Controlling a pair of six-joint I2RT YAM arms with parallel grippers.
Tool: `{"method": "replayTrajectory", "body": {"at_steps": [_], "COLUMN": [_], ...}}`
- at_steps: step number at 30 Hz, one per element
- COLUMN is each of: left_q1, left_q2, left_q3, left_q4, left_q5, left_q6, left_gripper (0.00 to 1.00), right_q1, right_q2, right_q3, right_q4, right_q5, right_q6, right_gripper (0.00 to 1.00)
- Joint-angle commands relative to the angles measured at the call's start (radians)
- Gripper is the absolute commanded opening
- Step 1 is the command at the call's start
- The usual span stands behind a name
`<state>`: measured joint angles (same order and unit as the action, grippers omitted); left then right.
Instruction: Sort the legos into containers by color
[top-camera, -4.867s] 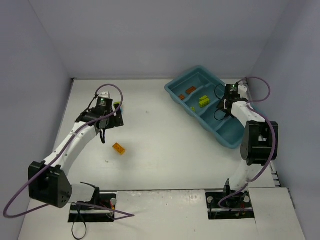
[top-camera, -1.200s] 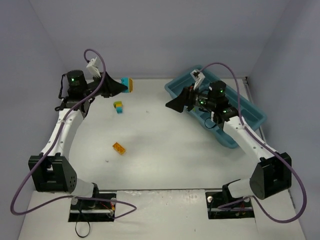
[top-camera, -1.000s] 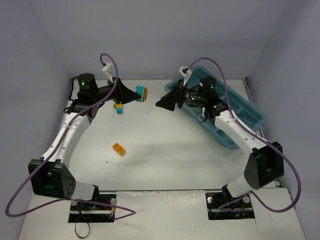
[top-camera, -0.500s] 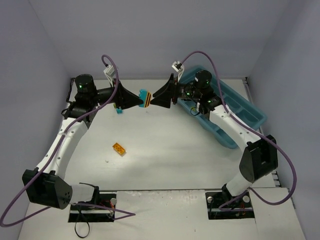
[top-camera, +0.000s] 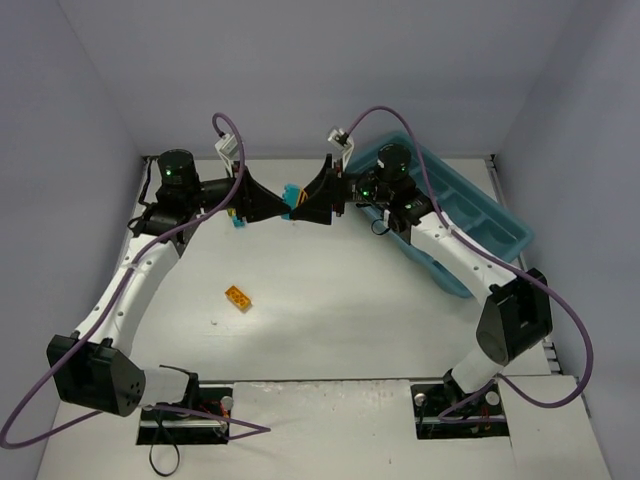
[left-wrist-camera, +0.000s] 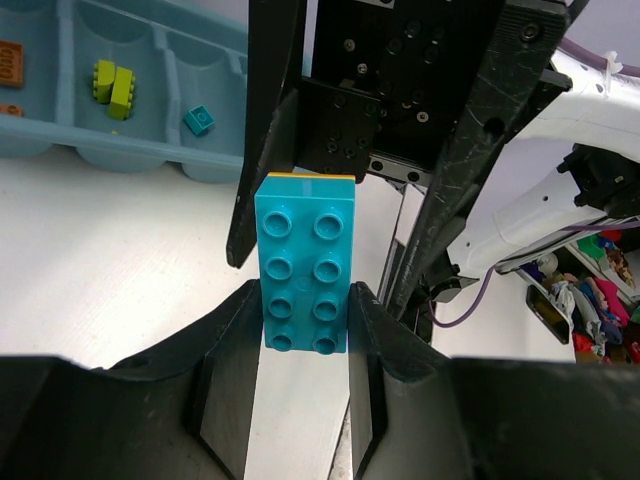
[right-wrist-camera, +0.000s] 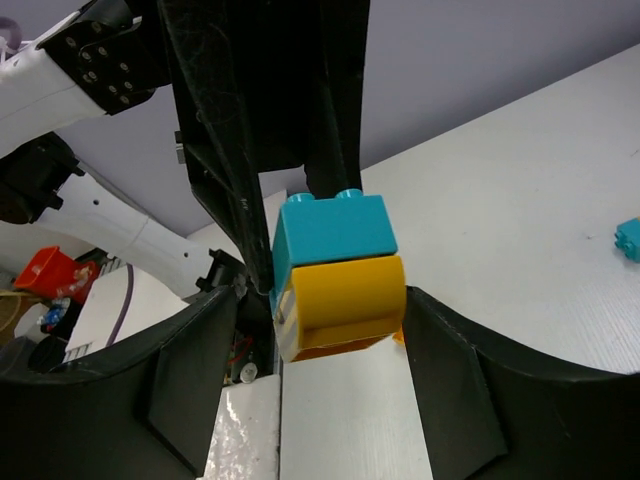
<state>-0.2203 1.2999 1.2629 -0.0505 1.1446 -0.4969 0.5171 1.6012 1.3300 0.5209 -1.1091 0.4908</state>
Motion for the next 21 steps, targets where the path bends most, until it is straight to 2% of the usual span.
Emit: {"method": "replayTrajectory", "body": {"at_steps": [1, 6, 13, 17, 21], "left_q1": [-0.004, -0.004, -0.002, -0.002, -0.002], "left_q2": [-0.013, -0.004, 0.001, 0.001, 0.004], "left_q3": [0.032, 0.032, 0.039, 0.043, 0.046], "left_q4": [0.052, 0.052, 0.052, 0.052, 0.015], "left_q5": [0.026, 0.026, 0.029, 0.033, 0.033], "left_q6": [0.031, 0.034, 0.037, 0.041, 0.046], "left_gripper": [0.0, 0.0, 0.0, 0.0, 0.0], "right_q1": [0.008, 0.011, 0.003, -0.006, -0.023], "right_q2": [-0.015, -0.015, -0.024, -0.033, -0.037], "right_q3": [0.06, 0.06, 0.041, 0.031, 0.026], "right_q4": [0.108, 0.093, 0.048, 0.036, 0.024], "right_q5": [-0.031, -0.026, -0.02, -0.012, -0.011], "right_q6": [0.0, -0.018, -0.051, -0.061, -0.07], "right_gripper": [0.63, 0.51, 0.52, 0.57, 0.58]}}
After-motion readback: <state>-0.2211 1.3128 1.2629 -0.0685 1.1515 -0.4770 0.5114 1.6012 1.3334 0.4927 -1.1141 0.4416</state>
